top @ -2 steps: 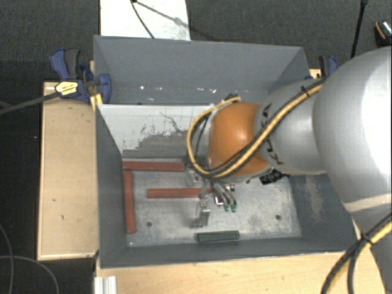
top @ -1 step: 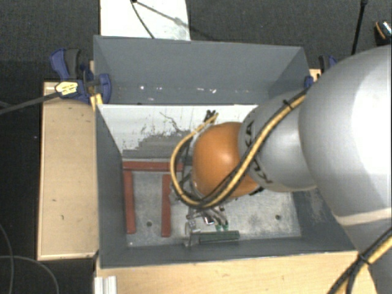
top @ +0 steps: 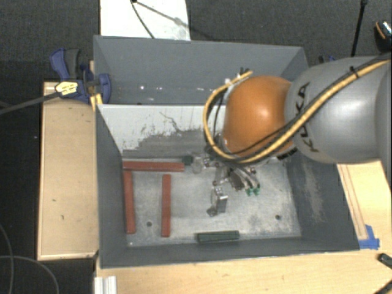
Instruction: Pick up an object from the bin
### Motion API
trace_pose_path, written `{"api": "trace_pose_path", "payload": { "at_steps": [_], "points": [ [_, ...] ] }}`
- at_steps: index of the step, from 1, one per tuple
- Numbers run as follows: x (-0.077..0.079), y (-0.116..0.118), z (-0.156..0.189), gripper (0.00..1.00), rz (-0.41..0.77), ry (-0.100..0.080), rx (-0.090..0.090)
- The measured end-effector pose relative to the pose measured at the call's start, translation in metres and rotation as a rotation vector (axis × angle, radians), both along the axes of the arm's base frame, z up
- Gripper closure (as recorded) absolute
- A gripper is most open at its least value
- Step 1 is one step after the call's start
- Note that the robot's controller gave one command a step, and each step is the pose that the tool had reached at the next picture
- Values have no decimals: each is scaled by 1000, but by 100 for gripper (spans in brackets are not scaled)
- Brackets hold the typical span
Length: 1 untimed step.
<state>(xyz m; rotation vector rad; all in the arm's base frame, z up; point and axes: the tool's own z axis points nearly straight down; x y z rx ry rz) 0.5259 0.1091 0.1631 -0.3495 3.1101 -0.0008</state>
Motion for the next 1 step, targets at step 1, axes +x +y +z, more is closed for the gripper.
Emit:
{"api": "trace_pose_path", "payload": {
  "at_steps": [1],
  "points": [
    [52, 47, -81, 0, 329, 11, -1]
  ]
}}
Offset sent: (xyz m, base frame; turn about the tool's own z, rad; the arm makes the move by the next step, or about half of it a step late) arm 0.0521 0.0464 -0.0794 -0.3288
